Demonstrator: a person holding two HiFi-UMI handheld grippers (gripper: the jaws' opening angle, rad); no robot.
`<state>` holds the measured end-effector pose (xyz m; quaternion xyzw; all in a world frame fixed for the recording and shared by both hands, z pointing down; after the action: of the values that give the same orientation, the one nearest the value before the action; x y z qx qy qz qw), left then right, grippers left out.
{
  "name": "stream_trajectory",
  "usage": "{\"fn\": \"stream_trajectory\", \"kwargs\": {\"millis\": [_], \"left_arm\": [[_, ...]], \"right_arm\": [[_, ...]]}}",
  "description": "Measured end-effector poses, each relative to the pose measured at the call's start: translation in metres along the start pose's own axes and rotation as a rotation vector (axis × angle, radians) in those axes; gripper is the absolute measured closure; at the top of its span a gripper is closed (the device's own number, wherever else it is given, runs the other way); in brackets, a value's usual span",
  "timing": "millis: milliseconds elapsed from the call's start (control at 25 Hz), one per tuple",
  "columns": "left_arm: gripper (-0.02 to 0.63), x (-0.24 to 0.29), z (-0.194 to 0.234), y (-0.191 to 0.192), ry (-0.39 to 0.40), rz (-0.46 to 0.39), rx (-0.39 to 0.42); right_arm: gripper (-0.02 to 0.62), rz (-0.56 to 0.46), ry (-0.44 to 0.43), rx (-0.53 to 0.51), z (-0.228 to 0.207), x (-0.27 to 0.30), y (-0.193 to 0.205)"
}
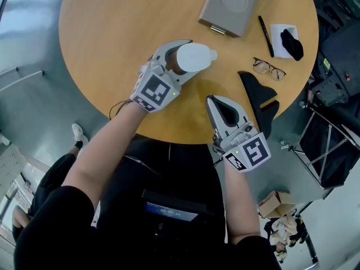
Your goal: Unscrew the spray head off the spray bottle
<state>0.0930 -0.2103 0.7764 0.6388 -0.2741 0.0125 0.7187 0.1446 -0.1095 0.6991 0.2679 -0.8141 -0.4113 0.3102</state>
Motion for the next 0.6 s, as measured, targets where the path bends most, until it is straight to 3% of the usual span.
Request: {"fn": "stream_trajectory", "kwargs": {"millis": [320,600], "left_arm": [[0.308,-0.029,-0.012,-0.029,0.041,-0.004,-0.019],[0.308,-0.09,-0.028,-0.082,0.053,-0.01,-0.09]], "right_arm": [[0.595,-0.024,-0.028,-0.035,0.014,-0.012,-0.021],[0.591,-0.029,-0.113,-0.126,0.065,-0.024,-0.072]]}}
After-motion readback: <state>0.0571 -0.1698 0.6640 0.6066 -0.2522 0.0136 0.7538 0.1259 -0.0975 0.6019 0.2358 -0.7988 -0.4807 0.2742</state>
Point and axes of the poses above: the fingertips, and each gripper's own axes: x forward along the fingers, z to its left, y out of its underside, the point moved 3 cm from there along -x, backward along the fingers, and after that the axes turned 2 degrees about z, right-handed, at the moved point
